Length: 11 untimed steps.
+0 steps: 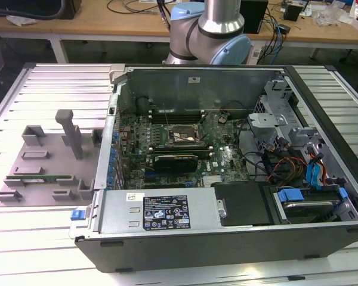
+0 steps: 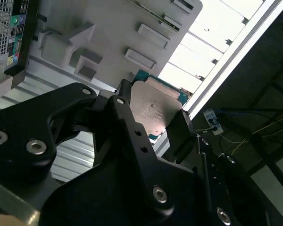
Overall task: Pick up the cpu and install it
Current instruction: 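Pick up the cpu and move it towards the insertion slot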
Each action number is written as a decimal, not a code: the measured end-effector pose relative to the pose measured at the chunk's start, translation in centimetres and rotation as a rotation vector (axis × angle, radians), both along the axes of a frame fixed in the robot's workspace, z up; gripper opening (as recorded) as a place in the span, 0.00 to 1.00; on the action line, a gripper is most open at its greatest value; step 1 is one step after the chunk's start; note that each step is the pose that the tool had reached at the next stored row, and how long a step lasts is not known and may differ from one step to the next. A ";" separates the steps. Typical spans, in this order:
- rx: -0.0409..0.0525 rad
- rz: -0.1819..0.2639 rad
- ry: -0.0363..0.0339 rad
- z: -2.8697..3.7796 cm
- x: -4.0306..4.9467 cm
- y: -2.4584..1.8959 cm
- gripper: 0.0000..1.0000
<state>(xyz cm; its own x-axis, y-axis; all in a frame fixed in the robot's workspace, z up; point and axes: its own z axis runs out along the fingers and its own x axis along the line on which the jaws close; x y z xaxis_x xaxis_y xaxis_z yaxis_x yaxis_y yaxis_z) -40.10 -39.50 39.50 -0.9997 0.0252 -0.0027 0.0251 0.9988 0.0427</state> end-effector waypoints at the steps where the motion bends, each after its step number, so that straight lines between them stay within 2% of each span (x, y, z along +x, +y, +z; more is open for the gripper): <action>1: 0.0000 0.000 0.0000 0.00 0.01 0.00 0.55; 7: 0.0000 0.000 0.0000 0.00 0.95 0.00 0.55; 11: 0.0000 0.000 0.0000 0.00 2.15 0.00 0.55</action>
<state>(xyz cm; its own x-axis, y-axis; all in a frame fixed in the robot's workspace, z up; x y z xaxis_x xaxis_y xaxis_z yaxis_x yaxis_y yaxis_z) -37.95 -39.50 39.50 -0.9997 0.0252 -0.0027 0.0251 0.9988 0.0427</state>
